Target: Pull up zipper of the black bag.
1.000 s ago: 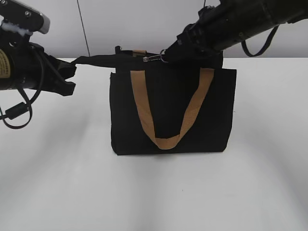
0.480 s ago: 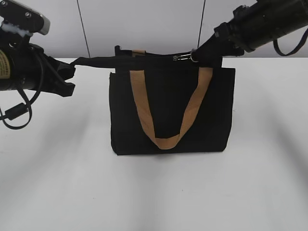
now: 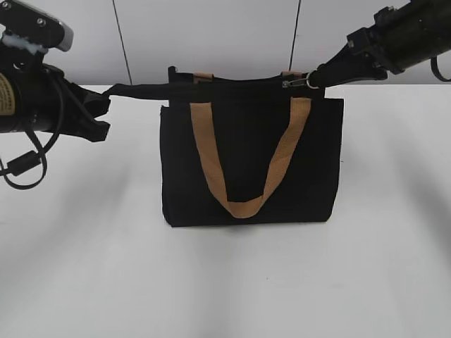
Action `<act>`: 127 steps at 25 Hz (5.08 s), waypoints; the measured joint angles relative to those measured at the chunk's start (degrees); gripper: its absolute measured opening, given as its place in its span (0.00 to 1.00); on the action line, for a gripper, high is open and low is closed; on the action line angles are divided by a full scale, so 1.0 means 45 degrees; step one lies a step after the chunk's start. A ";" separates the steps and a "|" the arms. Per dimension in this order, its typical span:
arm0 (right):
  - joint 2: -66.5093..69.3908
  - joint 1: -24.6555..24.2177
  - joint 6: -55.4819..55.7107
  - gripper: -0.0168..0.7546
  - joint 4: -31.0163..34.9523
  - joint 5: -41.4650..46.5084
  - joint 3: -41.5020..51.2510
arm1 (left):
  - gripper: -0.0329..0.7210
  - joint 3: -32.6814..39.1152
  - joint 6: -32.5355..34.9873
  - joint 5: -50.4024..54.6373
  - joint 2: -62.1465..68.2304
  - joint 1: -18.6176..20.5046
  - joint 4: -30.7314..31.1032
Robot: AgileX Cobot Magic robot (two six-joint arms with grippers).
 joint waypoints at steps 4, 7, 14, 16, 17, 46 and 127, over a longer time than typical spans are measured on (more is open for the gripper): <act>-0.0026 -0.0064 0.0015 0.02 -0.0226 0.0123 0.0000 | 0.05 0.0000 0.0000 0.0012 0.0000 0.0000 0.0000; -0.0128 -0.0064 0.0066 0.02 -0.0328 0.0145 0.0000 | 0.05 0.0000 0.0000 0.0012 0.0000 0.0000 -0.0011; -0.0346 -0.0080 0.0141 0.02 -0.0665 0.0159 0.0000 | 0.05 0.0000 0.0000 0.0024 0.0000 0.0000 -0.0143; -0.0404 -0.0080 0.0275 0.02 -0.0900 0.0187 0.0000 | 0.05 0.0000 0.0000 0.0012 0.0000 0.0000 -0.0143; -0.0440 -0.0080 0.0362 0.02 -0.0990 0.0187 0.0000 | 0.05 0.0000 0.0000 0.0012 0.0000 0.0000 -0.0143; -0.2511 0.2012 0.4109 0.52 -0.5335 -0.0116 0.0124 | 0.57 0.0000 -0.0043 0.5815 -0.2945 -0.0933 -0.6790; -2.2516 0.0637 1.1685 0.50 -1.1347 0.2533 1.0109 | 0.44 0.2679 0.2395 1.5044 -1.8835 0.3304 -0.8074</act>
